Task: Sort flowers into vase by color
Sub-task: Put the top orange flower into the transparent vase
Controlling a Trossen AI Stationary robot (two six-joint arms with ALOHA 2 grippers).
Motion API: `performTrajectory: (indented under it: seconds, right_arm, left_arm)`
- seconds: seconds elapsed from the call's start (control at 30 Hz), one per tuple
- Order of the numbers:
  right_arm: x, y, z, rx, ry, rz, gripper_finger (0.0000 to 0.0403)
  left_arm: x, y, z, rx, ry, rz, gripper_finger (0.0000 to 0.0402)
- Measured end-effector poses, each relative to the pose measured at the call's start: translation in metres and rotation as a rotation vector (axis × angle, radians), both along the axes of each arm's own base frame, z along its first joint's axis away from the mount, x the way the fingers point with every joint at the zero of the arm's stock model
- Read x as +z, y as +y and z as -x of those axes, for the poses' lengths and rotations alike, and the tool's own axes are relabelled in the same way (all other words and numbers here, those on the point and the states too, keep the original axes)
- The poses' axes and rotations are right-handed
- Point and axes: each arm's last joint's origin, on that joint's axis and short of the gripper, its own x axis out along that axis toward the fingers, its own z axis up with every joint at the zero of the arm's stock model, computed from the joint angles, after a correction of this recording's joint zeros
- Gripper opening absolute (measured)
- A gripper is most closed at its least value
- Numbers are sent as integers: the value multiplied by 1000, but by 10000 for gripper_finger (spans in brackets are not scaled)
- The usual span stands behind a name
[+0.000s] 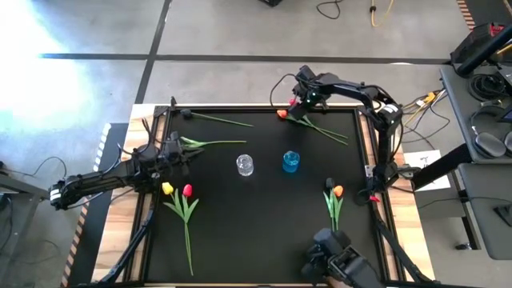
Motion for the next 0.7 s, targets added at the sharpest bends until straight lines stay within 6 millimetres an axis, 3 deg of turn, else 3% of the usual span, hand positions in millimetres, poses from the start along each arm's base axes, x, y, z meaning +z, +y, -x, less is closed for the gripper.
performTrajectory:
  seconds: [0.4,0.5,0.7]
  right_arm:
    - [-15,-5,-2,0,10,-10,108]
    - [-8,-4,-1,1,23,20,122]
    - [30,3,8,34,45,108,185]
  left_arm:
    - [5,0,0,1,-47,-14,0]
    - [4,0,-1,1,-48,1,0]
    - [3,1,-1,2,-34,8,0]
